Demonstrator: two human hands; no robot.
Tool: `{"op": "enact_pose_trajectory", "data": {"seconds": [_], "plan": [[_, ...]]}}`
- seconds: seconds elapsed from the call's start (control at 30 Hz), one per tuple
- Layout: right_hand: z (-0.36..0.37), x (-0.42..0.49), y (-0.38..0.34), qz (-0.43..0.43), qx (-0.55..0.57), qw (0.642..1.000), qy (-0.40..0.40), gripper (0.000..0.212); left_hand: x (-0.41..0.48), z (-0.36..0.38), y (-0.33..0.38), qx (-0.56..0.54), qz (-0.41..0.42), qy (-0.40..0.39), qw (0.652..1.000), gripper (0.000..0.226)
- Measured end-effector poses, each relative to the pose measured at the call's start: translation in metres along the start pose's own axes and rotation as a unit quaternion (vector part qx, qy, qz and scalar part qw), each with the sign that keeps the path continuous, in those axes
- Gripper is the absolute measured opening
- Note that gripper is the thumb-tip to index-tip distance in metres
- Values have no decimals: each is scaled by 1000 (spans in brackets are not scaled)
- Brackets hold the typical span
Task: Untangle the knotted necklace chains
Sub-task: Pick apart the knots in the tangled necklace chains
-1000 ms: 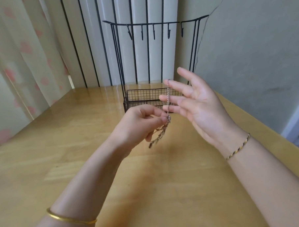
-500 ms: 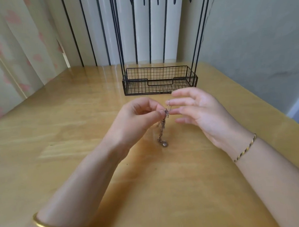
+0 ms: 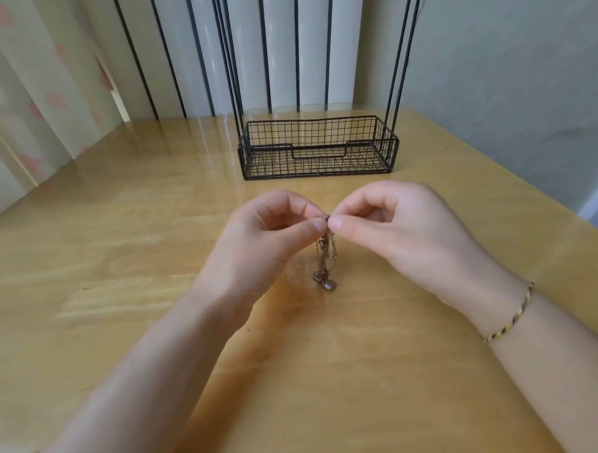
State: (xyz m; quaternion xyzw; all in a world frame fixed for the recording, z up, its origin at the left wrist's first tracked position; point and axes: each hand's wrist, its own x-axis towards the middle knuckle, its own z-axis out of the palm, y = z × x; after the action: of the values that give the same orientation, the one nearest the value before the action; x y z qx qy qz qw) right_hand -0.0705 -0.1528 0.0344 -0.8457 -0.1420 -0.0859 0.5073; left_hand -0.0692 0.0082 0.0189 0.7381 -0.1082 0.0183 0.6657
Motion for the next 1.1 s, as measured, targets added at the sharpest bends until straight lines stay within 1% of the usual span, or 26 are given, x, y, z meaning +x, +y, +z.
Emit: {"op": "enact_pose_trajectory", "data": {"seconds": [0.23, 0.37, 0.67, 0.77, 0.83, 0.97, 1.03, 1.1], "plan": [[4, -2, 2, -31, -35, 999, 25, 9, -2, 1, 2, -6, 5, 10, 1000, 8], [4, -2, 1, -57, -87, 994, 29, 11, -2, 1, 3, 3, -5, 14, 1000, 9], [1, -1, 1, -83, -89, 993, -7, 12, -2, 0, 5, 33, -41, 34, 998, 10], [2, -1, 3, -80, -83, 993, -6, 12, -3, -2, 7, 68, 5, 63, 996, 10], [2, -1, 3, -79, -78, 994, -4, 13, -4, 0, 10, 110, 46, 65, 991, 10], [3, -1, 2, -75, -70, 995, -5, 13, -7, 3, 11, 243, 130, 80, 958, 11], [3, -1, 2, -78, -70, 994, -3, 12, -7, 3, 9, 283, 159, 92, 941, 11], [3, -2, 2, -81, -73, 994, -1, 10, -7, 2, 8, 305, 170, 93, 932, 9]]}}
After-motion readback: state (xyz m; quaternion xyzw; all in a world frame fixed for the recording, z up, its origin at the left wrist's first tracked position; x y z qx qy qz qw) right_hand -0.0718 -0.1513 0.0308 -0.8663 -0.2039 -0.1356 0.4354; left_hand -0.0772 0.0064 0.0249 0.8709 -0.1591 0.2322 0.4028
